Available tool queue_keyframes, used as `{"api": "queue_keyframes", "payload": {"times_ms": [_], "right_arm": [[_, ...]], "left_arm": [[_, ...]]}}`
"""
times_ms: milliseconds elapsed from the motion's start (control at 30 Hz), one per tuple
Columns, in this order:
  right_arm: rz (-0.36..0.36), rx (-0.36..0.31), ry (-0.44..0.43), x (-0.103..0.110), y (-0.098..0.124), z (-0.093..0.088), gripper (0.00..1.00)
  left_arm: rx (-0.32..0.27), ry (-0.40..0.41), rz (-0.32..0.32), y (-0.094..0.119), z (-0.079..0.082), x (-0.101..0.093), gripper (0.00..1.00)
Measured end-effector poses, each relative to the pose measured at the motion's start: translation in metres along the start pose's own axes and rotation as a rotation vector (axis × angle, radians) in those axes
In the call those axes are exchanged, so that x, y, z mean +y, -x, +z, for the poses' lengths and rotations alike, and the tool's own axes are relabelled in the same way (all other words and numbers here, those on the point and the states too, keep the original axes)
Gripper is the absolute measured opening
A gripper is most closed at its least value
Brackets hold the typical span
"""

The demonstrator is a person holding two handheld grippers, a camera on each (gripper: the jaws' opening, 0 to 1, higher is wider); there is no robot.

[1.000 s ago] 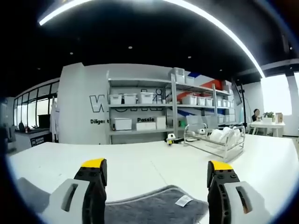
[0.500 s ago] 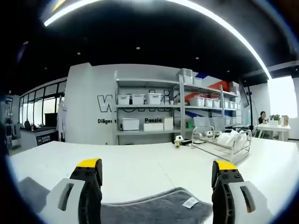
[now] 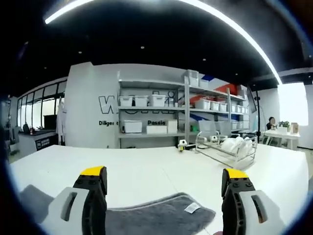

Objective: Open the folded towel by lifting each exposed corner and separating the folded layers until the towel lies flat within the target outline without major curled edges

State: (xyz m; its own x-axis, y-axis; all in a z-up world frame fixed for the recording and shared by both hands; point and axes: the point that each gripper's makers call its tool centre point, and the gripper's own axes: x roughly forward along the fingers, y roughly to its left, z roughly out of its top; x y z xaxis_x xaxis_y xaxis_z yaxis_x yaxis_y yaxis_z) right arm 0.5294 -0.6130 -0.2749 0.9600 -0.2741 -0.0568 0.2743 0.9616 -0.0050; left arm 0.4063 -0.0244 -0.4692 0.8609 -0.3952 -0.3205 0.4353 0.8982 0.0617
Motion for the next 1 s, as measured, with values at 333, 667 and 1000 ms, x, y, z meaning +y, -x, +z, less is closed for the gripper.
{"api": "queue_keyframes", "payload": {"times_ms": [333, 667, 1000], "right_arm": [[0.075, -0.006, 0.005, 0.017, 0.007, 0.007, 0.99], [0.093, -0.028, 0.007, 0.019, 0.012, 0.016, 0.99], [0.106, -0.048, -0.015, 0.017, 0.02, 0.021, 0.99]], "left_arm": [[-0.009, 0.016, -0.022, -0.003, 0.0, 0.003, 0.96], [-0.067, 0.073, -0.119, -0.011, 0.013, 0.013, 0.96], [-0.036, 0.012, -0.202, -0.026, 0.014, 0.023, 0.96]]}}
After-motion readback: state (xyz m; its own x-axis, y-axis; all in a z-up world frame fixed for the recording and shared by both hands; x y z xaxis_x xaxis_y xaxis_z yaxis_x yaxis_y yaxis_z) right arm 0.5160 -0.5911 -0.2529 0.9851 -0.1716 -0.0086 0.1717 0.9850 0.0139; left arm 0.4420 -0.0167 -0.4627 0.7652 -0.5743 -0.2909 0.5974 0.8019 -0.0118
